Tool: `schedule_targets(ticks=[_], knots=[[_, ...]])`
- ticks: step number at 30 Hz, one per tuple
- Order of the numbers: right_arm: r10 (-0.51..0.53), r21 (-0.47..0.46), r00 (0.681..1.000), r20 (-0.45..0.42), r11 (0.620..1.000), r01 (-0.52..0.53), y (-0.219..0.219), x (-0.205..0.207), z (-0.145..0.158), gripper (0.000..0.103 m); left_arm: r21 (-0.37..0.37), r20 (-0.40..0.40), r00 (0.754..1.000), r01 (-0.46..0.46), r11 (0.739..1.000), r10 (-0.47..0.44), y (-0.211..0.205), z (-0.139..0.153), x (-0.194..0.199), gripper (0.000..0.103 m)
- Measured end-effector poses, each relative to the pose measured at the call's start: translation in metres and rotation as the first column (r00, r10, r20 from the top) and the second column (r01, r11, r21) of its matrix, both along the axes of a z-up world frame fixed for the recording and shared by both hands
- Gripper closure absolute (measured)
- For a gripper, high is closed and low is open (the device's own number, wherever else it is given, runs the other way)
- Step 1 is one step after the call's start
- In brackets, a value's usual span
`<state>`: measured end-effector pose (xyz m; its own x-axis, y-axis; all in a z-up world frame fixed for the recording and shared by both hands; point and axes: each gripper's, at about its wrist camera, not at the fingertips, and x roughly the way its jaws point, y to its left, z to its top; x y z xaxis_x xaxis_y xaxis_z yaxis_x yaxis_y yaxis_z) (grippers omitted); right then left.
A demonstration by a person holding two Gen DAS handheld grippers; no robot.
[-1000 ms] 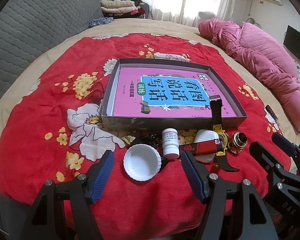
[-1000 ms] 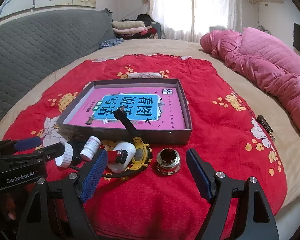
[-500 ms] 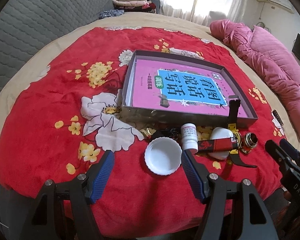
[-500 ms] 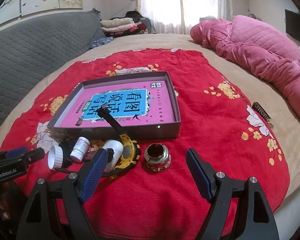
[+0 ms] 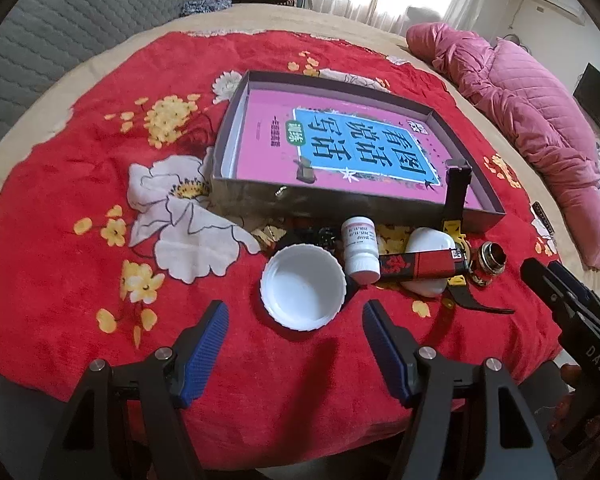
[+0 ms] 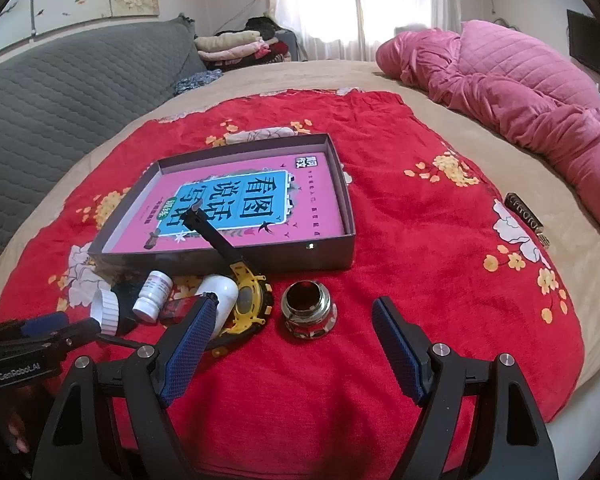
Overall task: Organize rigid objects
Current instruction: 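Close the left gripper on the white bottle cap while the right grips the chrome jar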
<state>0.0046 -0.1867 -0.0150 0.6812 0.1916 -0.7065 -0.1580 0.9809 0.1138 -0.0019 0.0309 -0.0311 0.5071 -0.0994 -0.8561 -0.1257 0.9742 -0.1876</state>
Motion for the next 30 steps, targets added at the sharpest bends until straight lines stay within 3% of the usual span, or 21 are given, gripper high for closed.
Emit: schedule_targets(ticks=[18,24,30], knots=[[-0.01,0.011,0.999,-0.031,1.0,0.011,-0.006,0.01,-0.011,0.022,-0.152,-0.054,0.999,0.0,0.988,-0.008,0.018,-0.029,0.02,0.034],[-0.006,0.029,0.997,-0.079,1.0,0.009,-0.008,0.018,-0.023,0.022,-0.203,-0.038,0.999,0.009,0.979,-0.017,0.024,-0.032,0.024,0.034],[-0.014,-0.058,0.997,-0.072,0.998,0.009,-0.002,0.025,-0.032,0.022,-0.21,-0.033,0.999,0.027,0.977,-0.035,0.024,-0.033,0.025,0.038]])
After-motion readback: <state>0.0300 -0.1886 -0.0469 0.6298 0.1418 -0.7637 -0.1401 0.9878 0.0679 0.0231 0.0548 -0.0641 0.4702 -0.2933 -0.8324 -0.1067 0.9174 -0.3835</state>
